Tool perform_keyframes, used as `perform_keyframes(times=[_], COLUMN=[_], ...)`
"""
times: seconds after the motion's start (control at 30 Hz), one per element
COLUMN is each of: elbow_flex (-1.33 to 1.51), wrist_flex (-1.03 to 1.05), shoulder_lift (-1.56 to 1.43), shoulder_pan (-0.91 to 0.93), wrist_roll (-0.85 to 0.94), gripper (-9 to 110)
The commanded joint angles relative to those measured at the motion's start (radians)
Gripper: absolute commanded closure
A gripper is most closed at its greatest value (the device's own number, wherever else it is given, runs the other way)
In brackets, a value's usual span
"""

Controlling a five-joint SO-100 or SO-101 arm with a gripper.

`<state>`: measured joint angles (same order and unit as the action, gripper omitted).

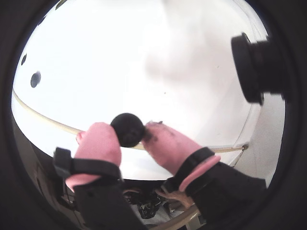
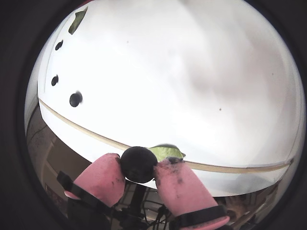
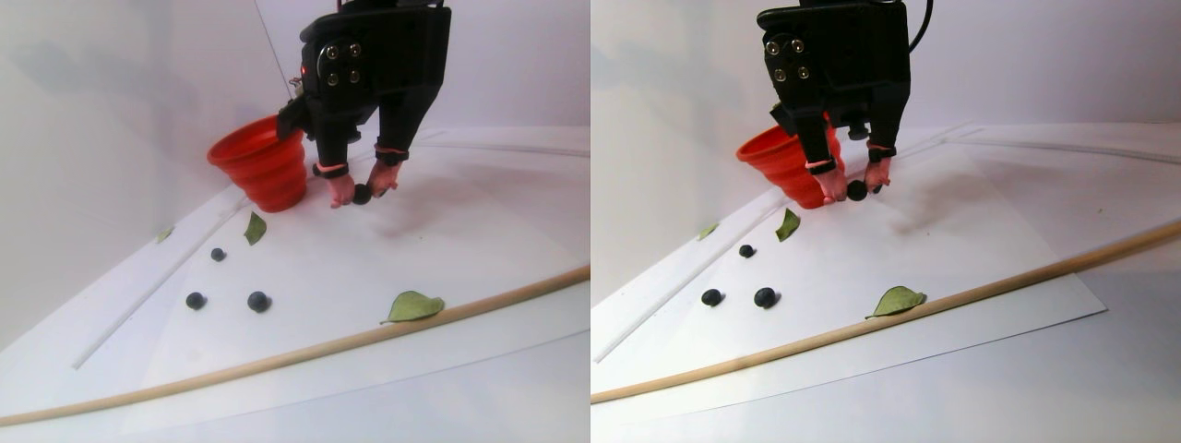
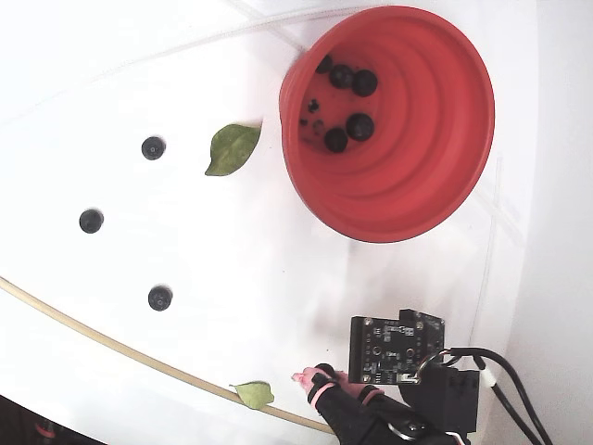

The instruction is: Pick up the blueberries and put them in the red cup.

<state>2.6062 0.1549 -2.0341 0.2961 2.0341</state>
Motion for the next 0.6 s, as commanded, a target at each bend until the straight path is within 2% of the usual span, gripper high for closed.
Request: perform_keyframes(times=[0.0,0.57], elbow_flex=[-0.046,-0.156], wrist_flex=[0.061,0.132], shoulder_lift=[-0.123,-0.213], shoulder_pan=[-0.041,-0.107], wrist_roll=[-0.018,-0.063], gripper=[90,90])
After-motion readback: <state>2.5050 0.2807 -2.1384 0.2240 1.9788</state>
